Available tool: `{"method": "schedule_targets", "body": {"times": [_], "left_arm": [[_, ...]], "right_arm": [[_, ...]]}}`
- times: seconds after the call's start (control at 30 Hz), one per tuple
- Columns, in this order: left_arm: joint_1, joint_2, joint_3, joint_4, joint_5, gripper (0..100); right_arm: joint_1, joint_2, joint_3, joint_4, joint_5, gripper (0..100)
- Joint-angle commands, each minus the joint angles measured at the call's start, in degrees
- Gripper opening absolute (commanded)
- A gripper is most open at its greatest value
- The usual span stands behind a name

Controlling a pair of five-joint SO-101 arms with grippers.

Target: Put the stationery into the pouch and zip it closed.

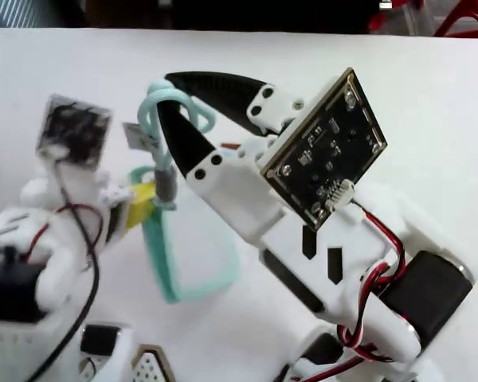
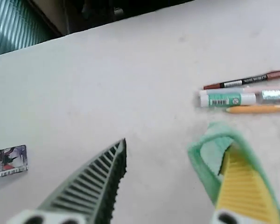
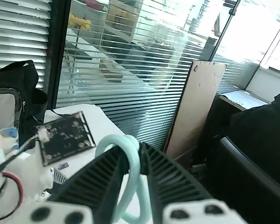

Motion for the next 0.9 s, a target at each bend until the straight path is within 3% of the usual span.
{"method": "schedule_targets", "body": {"times": [0.0,0.17,0.37,0.63,0.87], "left_arm": [[3.65,9.54,-0.97,-1.85,-2.29,28],[3.12,22.37,-9.14,-1.23,-2.46,21],[2.86,24.31,-20.57,3.34,-2.46,2],[-1.27,24.75,-29.01,9.85,5.27,2],[-3.38,24.84,-28.75,10.81,17.49,2]], "right_arm": [[0.66,-0.22,-0.26,-0.22,-0.26,1.7],[0.66,-0.31,-0.26,-0.13,-0.26,1.7],[3.91,0.04,-0.26,-0.40,-0.26,1.7],[22.11,1.80,1.05,-3.91,-0.79,1.7],[29.05,5.49,6.95,0.22,-0.79,1.7]]}}
